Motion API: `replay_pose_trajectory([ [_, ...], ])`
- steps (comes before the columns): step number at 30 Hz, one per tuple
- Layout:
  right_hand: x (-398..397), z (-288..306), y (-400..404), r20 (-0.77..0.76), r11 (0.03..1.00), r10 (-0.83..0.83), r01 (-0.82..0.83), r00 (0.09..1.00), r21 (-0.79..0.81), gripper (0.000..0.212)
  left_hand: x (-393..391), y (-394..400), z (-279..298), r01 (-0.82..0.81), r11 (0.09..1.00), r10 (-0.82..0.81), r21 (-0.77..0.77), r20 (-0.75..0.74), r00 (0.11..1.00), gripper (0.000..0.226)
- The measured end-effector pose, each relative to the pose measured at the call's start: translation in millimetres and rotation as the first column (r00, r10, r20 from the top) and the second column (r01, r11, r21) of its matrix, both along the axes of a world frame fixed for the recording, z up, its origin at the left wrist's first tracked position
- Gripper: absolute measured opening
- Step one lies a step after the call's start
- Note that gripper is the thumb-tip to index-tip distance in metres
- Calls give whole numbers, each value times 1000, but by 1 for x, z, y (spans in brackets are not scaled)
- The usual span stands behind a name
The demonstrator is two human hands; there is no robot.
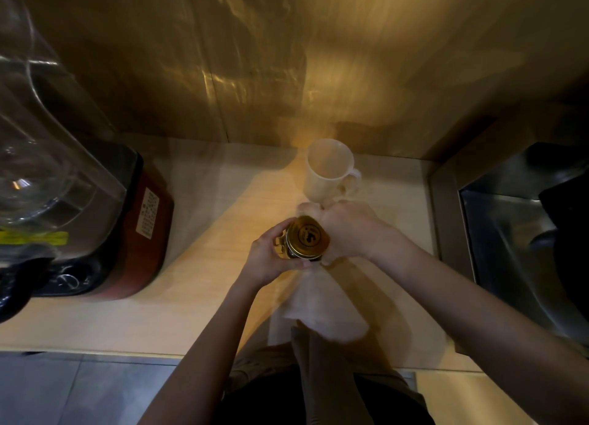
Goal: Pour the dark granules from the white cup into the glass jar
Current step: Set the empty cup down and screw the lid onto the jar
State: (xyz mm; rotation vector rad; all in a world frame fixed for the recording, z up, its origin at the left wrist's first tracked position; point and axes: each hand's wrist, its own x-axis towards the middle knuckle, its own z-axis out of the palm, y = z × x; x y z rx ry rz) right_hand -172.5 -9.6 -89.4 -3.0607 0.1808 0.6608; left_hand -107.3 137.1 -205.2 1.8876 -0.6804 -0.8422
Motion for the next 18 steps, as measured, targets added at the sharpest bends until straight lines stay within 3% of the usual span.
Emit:
replay_pose_trajectory([
  [2, -2, -10, 2, -28, 998, 60, -59, 998, 25, 87, 0, 0, 1, -7, 1000, 6, 6, 10, 1000, 88],
  [7, -5, -17, -2, 117, 996, 79, -74, 990, -42, 67, 2, 0, 1, 10, 1000, -11, 7, 29, 1000, 86],
  [10, -8, -24, -7, 128, 992, 79, -91, 989, 91, 75, 1, -1, 2, 13, 1000, -14, 5, 55, 998, 85],
  [13, -13, -36, -9, 159, 968, -23, -18, 987, 252, 83, -2, -1, 1, -20, 1000, 21, -14, 74, 997, 84],
  [18, -22, -43, -7, 226, 957, -144, 77, 963, 279, 92, -11, -1, 0, -83, 996, 87, -32, 150, 985, 85],
])
